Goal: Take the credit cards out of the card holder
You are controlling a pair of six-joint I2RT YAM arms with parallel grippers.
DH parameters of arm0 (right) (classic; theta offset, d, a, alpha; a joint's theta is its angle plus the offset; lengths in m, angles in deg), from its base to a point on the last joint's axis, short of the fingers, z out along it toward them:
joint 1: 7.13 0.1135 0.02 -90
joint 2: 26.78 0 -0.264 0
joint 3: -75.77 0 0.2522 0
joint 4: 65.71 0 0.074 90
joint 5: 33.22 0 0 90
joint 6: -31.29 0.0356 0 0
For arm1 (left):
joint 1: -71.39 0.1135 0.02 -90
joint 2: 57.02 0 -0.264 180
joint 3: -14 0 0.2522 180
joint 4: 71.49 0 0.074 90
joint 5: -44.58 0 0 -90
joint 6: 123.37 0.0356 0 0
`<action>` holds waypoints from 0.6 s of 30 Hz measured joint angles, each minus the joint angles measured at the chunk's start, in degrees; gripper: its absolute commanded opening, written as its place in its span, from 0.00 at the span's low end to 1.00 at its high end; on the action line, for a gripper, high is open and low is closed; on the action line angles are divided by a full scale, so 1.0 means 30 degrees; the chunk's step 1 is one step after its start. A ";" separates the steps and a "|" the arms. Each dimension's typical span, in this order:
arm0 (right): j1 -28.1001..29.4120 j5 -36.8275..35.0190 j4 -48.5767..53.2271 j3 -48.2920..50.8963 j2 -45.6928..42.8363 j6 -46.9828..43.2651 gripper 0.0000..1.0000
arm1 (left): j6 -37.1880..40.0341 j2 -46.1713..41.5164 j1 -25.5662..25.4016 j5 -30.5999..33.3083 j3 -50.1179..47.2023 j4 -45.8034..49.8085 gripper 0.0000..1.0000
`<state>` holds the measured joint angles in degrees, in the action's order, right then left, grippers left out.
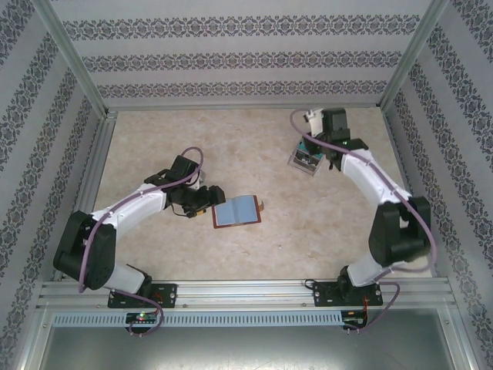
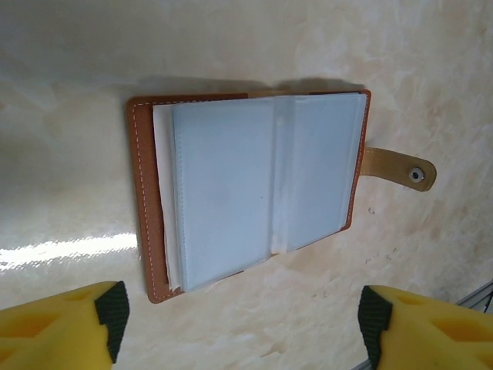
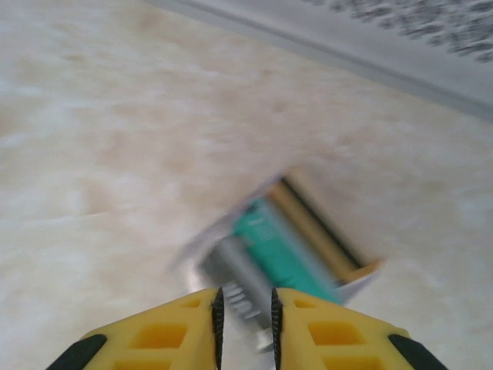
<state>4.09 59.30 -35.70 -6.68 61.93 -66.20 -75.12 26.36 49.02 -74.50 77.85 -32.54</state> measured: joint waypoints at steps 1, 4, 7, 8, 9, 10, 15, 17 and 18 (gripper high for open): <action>0.0568 0.0226 -0.0015 0.0707 -0.0648 0.0707 0.25 | -0.0058 0.0175 0.0000 -0.0131 0.0000 -0.0138 0.74; 0.2710 0.0612 -0.0058 0.2929 -0.2171 0.2834 0.24 | -0.0240 0.0714 0.0000 -0.0510 -0.0015 -0.0554 0.68; 0.4932 0.0750 -0.0095 0.4830 -0.2754 0.4852 0.20 | -0.0364 0.1297 0.0000 -0.0918 -0.0015 -0.1042 0.63; 0.5748 0.0780 -0.0102 0.5413 -0.2776 0.5559 0.16 | -0.0408 0.1494 0.0000 -0.1042 -0.0015 -0.1224 0.61; 0.6521 0.0823 -0.0124 0.5909 -0.2761 0.6207 0.13 | -0.0466 0.1690 -0.0007 -0.1166 -0.0015 -0.1377 0.61; 0.7162 0.0838 -0.0153 0.6309 -0.2739 0.6754 0.12 | -0.0466 0.1858 -0.0022 -0.1239 -0.0015 -0.1486 0.60; 0.9741 0.0954 -0.0925 0.6929 -0.1617 0.9282 0.09 | -0.0627 0.2637 -0.0058 -0.1428 -0.0015 -0.2062 0.59; 1.0142 0.0969 -0.1333 0.6929 -0.0925 0.9901 0.09 | -0.0692 0.2914 -0.0102 -0.1530 -0.0015 -0.2288 0.59; 1.0229 0.0969 -0.1508 0.6929 -0.0517 1.0163 0.09 | -0.0714 0.3060 -0.0138 -0.1603 -0.0015 -0.2419 0.59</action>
<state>34.78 62.21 -40.23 14.11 60.38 -35.71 -77.27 35.54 48.60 -79.31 77.80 -39.80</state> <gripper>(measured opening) 0.092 0.593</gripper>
